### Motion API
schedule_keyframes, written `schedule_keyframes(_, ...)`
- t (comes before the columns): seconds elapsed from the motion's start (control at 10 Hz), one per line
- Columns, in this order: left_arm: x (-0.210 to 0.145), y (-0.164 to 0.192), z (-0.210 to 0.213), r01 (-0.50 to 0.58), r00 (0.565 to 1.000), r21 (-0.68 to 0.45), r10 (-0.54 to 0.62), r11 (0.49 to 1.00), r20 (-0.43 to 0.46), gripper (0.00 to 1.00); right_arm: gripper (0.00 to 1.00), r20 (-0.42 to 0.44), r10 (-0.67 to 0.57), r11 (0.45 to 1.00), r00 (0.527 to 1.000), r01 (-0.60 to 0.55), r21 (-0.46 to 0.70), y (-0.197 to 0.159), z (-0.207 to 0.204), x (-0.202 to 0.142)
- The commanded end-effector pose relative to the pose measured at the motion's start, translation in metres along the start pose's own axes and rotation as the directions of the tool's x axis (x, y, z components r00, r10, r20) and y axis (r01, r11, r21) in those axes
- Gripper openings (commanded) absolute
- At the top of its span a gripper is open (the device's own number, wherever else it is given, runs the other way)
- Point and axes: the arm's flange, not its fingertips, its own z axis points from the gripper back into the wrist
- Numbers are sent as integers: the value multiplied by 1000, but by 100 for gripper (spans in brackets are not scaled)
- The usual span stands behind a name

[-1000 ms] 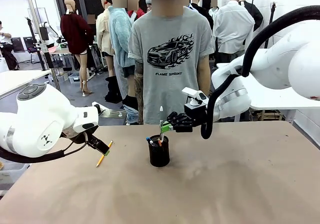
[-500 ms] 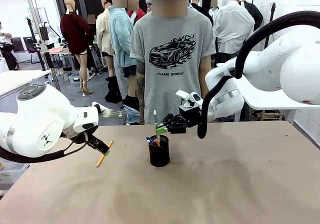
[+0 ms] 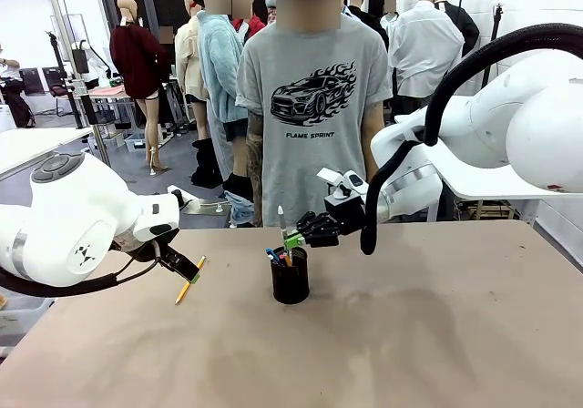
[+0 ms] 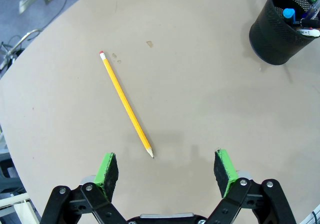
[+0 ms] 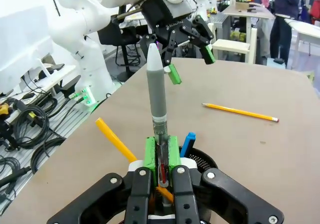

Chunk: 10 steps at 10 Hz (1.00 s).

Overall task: Place the pens into the pen holder.
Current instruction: Pick up a writing instrument from the table and place it into the Pen holder.

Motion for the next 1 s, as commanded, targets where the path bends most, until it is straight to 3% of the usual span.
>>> schedule_keyframes(0.0,-1,2,1,-5,1000,-1,5,1000,2,100,6,-45,-10,1000,999,10,5,-6,2,4)
schedule_keyframes(0.1,-1,2,1,-5,1000,-1,5,1000,2,100,16,-38,-3,1000,999,3,13,-7,3,5)
schedule_keyframes(0.3,-1,2,1,-5,1000,-1,5,1000,2,100,47,-41,2,1000,999,-2,7,-6,4,6)
schedule_keyframes(0.4,-1,2,1,-5,1000,-1,5,1000,2,100,52,-38,6,1000,999,-6,11,-5,4,7)
schedule_keyframes(0.9,-1,2,1,-5,1000,-1,5,1000,2,100,52,-12,67,996,998,-68,-53,18,32,26)
